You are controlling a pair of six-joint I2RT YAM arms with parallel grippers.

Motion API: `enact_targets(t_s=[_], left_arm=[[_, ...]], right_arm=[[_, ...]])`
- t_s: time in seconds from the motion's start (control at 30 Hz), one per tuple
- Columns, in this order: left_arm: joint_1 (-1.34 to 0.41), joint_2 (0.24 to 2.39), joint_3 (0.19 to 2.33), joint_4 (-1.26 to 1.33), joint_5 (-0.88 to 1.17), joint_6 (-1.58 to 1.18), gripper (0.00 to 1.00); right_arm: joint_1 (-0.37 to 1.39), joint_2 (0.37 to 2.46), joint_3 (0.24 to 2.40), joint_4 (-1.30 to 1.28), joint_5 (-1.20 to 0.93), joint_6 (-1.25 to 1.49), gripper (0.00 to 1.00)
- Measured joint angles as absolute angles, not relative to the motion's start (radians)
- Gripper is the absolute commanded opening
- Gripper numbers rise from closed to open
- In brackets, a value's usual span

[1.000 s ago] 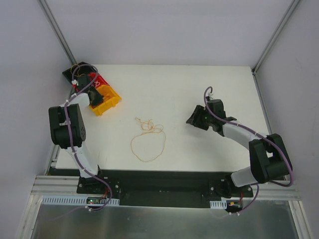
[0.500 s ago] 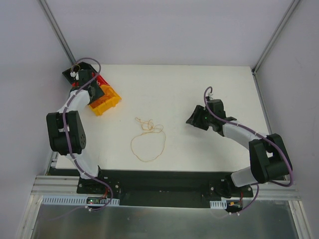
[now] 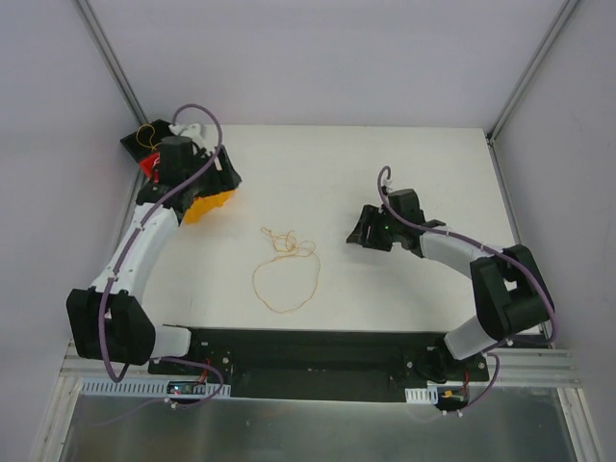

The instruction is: Untangle the cables

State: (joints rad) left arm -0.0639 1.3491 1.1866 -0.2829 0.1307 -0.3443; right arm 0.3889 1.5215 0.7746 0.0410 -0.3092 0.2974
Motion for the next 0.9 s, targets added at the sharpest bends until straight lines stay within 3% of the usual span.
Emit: enact_targets(t_s=[0.1, 0.3, 0.57, 0.63, 0.73, 0.9], left_arm=[[-0.183, 1.306, 1.097, -0.273, 0.224, -0.303, 0.64], [-0.407, 1.373, 0.942, -0.248, 0.308, -0.299, 0.73], [-0.424, 1.534, 0.955, -0.19, 0.257, -0.388, 0.76], [-0.424, 1.579, 0.975, -0.175, 0.251, -0.405, 0.74], [-0.424, 1.661, 1.023, -0.162, 0.235, -0.413, 0.6], [-0.424, 1.739, 1.046, -0.149, 0.189, -0.428, 0.31]], right_arm=[[0.438, 1.563, 0.826, 0.017, -0.352, 0.257, 0.6], [0.573, 1.641, 0.931, -0.016, -0.431, 0.226, 0.56], [0.674, 1.697, 0.938, -0.042, -0.384, 0.29, 0.52], [0.704, 1.701, 0.939, -0.044, -0.356, 0.302, 0.47], [0.741, 1.737, 0.95, -0.053, -0.327, 0.323, 0.36], [0.752, 1.764, 0.959, -0.067, -0.257, 0.357, 0.0]])
